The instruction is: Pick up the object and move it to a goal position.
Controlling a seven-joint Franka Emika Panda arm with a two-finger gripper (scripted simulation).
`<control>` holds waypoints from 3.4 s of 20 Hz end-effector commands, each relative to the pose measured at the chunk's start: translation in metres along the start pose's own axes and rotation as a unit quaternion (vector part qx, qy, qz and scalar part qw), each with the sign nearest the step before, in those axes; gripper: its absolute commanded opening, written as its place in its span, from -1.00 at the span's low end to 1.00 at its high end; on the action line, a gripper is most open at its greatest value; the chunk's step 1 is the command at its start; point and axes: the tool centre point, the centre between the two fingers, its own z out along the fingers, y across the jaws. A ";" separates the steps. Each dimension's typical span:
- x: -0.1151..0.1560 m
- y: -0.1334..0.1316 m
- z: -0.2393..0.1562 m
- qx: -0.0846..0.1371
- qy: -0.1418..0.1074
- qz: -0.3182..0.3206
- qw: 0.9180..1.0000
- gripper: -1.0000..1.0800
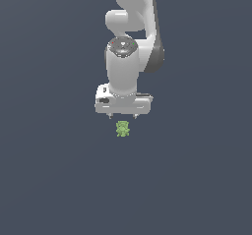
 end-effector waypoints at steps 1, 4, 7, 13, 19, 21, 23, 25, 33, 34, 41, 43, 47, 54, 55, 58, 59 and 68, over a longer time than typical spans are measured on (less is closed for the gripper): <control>0.000 0.000 0.000 0.000 0.000 0.000 1.000 0.92; -0.002 0.005 0.001 -0.002 -0.003 0.004 1.000 0.92; -0.007 0.020 0.003 -0.007 -0.012 0.014 1.000 0.92; -0.011 0.031 0.004 -0.010 -0.018 0.021 1.000 0.92; -0.012 0.029 0.013 -0.009 -0.016 0.014 1.000 0.92; -0.012 0.026 0.019 -0.007 -0.015 0.009 1.000 0.92; -0.013 0.024 0.027 -0.005 -0.014 0.001 1.000 0.92; -0.014 0.020 0.038 -0.003 -0.012 -0.007 1.000 0.92; -0.022 0.006 0.078 0.007 -0.004 -0.042 0.999 0.92; -0.023 0.005 0.081 0.007 -0.004 -0.044 0.999 0.92; -0.025 0.003 0.088 0.009 -0.003 -0.050 0.999 0.92; -0.025 0.003 0.089 0.009 -0.003 -0.050 0.999 0.92; -0.025 0.002 0.100 0.009 -0.003 -0.050 0.999 0.92; -0.026 0.001 0.132 0.009 -0.002 -0.051 0.999 0.92; -0.026 0.001 0.135 0.009 -0.002 -0.051 0.999 0.92; -0.026 0.002 0.139 0.009 -0.002 -0.051 0.999 0.92; -0.025 0.002 0.139 0.009 -0.002 -0.051 0.999 0.92; -0.025 0.002 0.139 0.009 -0.002 -0.051 0.999 -1.00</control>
